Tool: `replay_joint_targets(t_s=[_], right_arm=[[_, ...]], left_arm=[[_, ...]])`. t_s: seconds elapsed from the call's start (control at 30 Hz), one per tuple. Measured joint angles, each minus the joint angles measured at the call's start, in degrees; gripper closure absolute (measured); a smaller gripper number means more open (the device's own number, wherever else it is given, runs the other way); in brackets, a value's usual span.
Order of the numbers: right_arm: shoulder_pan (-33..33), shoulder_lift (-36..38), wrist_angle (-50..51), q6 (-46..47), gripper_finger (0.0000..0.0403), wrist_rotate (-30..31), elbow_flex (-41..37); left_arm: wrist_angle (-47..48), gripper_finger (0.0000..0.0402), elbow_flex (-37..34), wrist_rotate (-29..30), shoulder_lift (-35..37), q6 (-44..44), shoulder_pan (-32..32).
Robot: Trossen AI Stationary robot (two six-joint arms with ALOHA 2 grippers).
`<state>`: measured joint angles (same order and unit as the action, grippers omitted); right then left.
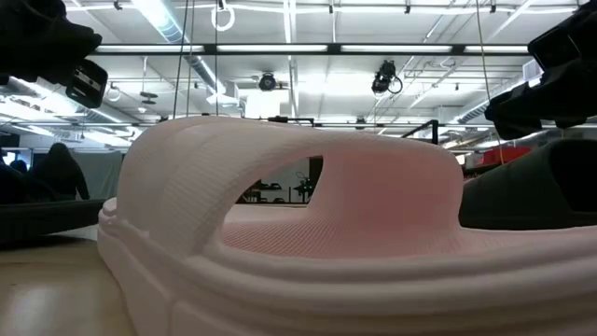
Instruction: Pick and place slides into the shelf
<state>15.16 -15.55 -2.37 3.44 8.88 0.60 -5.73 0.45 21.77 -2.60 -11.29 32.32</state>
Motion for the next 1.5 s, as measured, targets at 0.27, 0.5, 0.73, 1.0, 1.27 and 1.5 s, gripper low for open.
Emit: replay_joint_targets(t_s=[0.27, 0.5, 0.73, 1.0, 1.27, 1.5], right_arm=[[0.0, 0.0, 0.0, 0.0, 0.0293, 0.0, 0.0], [0.0, 0.0, 0.0, 0.0, 0.0293, 0.0, 0.0], [0.0, 0.0, 0.0, 0.0, 0.0293, 0.0, 0.0], [0.0, 0.0, 0.0, 0.0, 0.0293, 0.0, 0.0], [0.0, 0.0, 0.0, 0.0, 0.0293, 0.0, 0.0], [0.0, 0.0, 0.0, 0.0, 0.0293, 0.0, 0.0]], left_arm=[[0.0, 0.0373, 0.0, 0.0, 0.0, 0.0, 0.0], [0.0, 0.0362, 0.0, 0.0, 0.0, 0.0, 0.0], [0.0, 0.0367, 0.0, 0.0, 0.0, 0.0, 0.0], [0.0, 0.0372, 0.0, 0.0, 0.0, 0.0, 0.0], [0.0, 0.0361, 0.0, 0.0, 0.0, 0.0, 0.0], [0.0, 0.0369, 0.0, 0.0, 0.0, 0.0, 0.0]])
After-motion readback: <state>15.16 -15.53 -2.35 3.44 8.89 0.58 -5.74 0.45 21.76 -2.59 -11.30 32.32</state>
